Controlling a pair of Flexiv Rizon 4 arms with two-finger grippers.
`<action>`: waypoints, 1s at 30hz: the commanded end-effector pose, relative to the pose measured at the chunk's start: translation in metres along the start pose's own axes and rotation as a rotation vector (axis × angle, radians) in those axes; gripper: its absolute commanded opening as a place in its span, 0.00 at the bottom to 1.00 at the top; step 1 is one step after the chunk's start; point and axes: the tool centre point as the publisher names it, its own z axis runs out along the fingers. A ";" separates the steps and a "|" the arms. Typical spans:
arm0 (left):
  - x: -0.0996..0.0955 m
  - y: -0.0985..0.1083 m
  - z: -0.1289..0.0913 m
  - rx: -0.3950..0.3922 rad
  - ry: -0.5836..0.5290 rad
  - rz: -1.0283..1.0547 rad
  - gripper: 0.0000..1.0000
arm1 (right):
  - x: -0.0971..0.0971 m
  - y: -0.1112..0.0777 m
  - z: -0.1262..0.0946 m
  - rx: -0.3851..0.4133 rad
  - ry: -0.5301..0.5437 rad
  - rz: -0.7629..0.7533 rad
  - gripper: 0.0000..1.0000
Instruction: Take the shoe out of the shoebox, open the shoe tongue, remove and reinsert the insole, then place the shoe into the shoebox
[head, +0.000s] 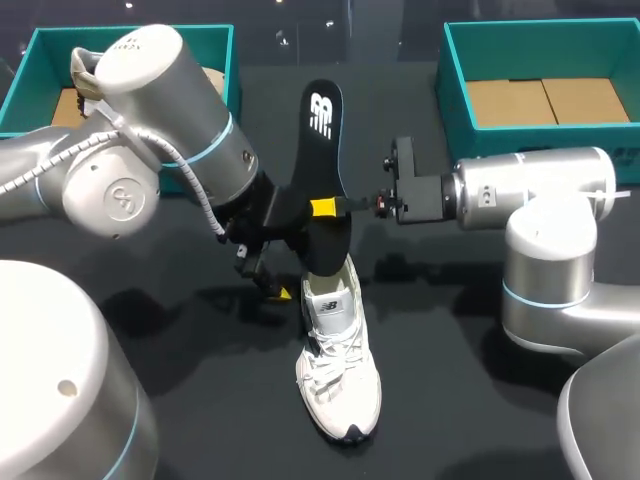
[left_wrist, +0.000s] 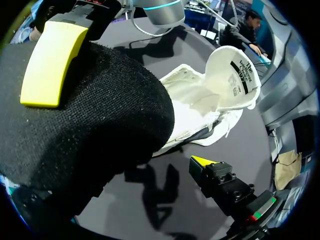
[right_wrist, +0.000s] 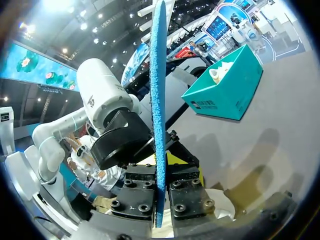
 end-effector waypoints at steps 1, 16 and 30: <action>-0.002 -0.002 0.004 -0.004 0.004 0.001 1.00 | -0.001 -0.001 0.002 -0.003 -0.001 0.001 0.00; 0.000 -0.002 0.003 -0.006 -0.010 -0.004 1.00 | 0.000 -0.005 0.002 -0.021 -0.002 -0.001 0.00; 0.001 -0.003 0.005 -0.006 -0.011 -0.015 1.00 | -0.007 -0.010 -0.004 -0.033 0.003 -0.047 0.00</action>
